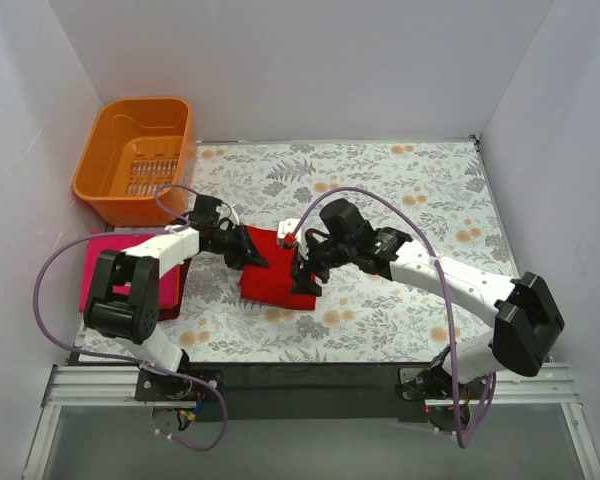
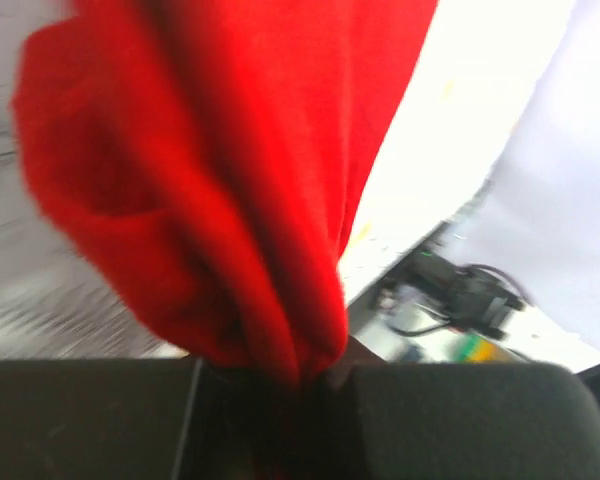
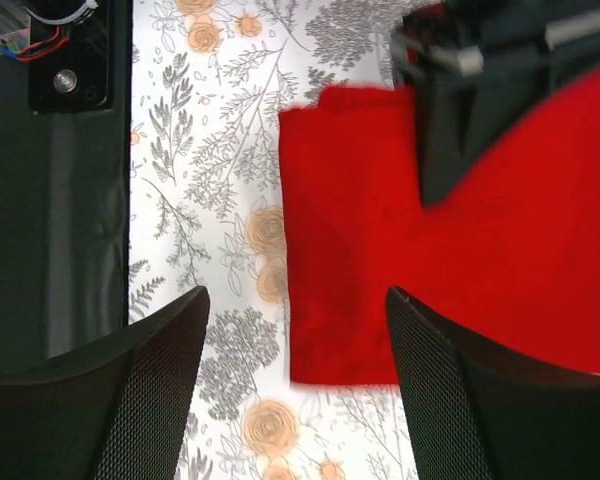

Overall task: Fold and stack the t-shirts
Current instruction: Neatly place the folded tshirt to the corner

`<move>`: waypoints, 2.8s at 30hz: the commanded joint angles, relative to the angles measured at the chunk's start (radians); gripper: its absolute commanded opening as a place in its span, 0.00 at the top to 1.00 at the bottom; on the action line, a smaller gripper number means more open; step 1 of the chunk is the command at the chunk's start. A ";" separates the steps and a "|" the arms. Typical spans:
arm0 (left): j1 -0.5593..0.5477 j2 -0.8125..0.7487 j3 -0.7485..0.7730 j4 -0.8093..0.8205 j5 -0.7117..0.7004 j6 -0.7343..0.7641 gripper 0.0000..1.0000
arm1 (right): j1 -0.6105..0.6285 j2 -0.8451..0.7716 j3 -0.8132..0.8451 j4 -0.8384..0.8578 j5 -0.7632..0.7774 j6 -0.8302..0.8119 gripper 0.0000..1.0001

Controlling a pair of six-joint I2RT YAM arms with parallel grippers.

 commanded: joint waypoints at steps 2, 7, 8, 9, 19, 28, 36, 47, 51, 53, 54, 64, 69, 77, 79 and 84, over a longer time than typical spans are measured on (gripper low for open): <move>0.067 -0.120 0.067 -0.339 -0.121 0.313 1.00 | -0.048 -0.070 0.008 -0.130 0.031 -0.076 0.22; 0.100 -0.140 0.199 -0.550 -0.233 0.468 1.00 | -0.091 -0.113 -0.021 -0.203 0.074 -0.160 0.21; 0.110 -0.142 0.230 -0.583 -0.271 0.509 1.00 | -0.097 -0.124 -0.024 -0.210 0.082 -0.165 0.21; 0.113 -0.136 0.260 -0.615 -0.279 0.543 1.00 | -0.100 -0.129 -0.030 -0.221 0.087 -0.168 0.21; 0.157 -0.142 0.538 -0.891 -0.428 0.711 1.00 | -0.100 -0.149 -0.057 -0.229 0.125 -0.180 0.21; 0.202 -0.215 0.595 -1.020 -0.454 0.846 1.00 | -0.100 -0.155 -0.072 -0.230 0.133 -0.177 0.21; 0.235 -0.280 0.656 -1.025 -0.511 0.924 1.00 | -0.100 -0.149 -0.070 -0.231 0.142 -0.177 0.21; 0.323 -0.329 0.650 -1.026 -0.546 1.025 1.00 | -0.100 -0.158 -0.083 -0.231 0.156 -0.178 0.22; 0.366 -0.335 0.621 -1.026 -0.542 1.065 1.00 | -0.100 -0.153 -0.089 -0.232 0.165 -0.178 0.22; 0.399 -0.335 0.607 -1.025 -0.534 1.102 1.00 | -0.100 -0.153 -0.092 -0.231 0.167 -0.182 0.22; 0.412 -0.332 0.595 -1.025 -0.529 1.114 1.00 | -0.100 -0.153 -0.093 -0.231 0.168 -0.182 0.21; 0.617 -0.246 0.525 -0.973 -0.514 1.288 1.00 | -0.100 -0.144 -0.090 -0.231 0.176 -0.185 0.22; 0.700 -0.180 0.543 -0.941 -0.509 1.396 1.00 | -0.100 -0.138 -0.090 -0.231 0.177 -0.183 0.21; 0.838 -0.042 0.566 -0.864 -0.525 1.536 1.00 | -0.100 -0.121 -0.083 -0.234 0.185 -0.186 0.21; 0.857 -0.005 0.580 -0.842 -0.529 1.548 1.00 | -0.100 -0.118 -0.083 -0.234 0.183 -0.185 0.21; 0.863 0.015 0.543 -0.742 -0.543 1.582 1.00 | -0.100 -0.107 -0.080 -0.234 0.185 -0.185 0.21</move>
